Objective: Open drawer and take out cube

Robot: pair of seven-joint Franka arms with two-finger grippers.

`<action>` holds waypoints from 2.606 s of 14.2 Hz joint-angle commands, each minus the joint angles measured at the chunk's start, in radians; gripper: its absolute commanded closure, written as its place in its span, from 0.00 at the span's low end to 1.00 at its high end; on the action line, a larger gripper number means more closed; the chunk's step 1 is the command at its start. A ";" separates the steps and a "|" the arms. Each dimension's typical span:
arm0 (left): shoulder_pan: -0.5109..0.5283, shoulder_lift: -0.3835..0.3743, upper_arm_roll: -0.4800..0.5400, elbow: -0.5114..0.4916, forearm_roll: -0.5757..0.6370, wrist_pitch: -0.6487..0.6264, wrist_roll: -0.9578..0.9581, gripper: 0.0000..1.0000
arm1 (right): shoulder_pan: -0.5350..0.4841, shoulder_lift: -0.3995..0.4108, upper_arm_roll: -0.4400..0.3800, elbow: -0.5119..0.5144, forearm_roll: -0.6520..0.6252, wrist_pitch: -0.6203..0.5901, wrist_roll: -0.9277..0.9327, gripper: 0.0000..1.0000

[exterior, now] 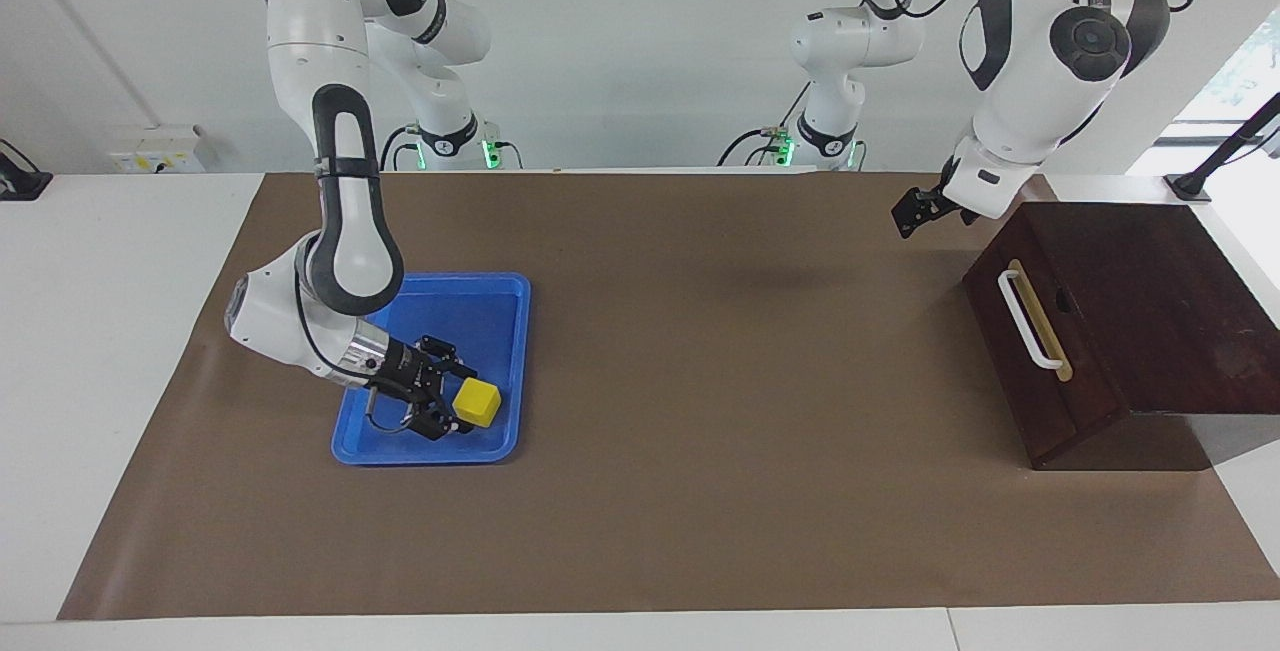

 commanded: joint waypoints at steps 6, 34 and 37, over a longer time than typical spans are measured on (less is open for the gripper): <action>-0.002 0.042 0.025 0.098 -0.022 -0.064 0.024 0.00 | -0.002 -0.181 0.005 0.052 -0.088 -0.159 0.176 0.00; 0.026 -0.039 0.035 0.095 -0.019 -0.111 0.011 0.00 | -0.053 -0.513 0.020 0.178 -0.886 -0.658 -1.020 0.00; 0.026 -0.039 0.038 0.095 -0.020 -0.113 0.011 0.00 | -0.050 -0.520 0.021 0.165 -0.908 -0.649 -1.020 0.00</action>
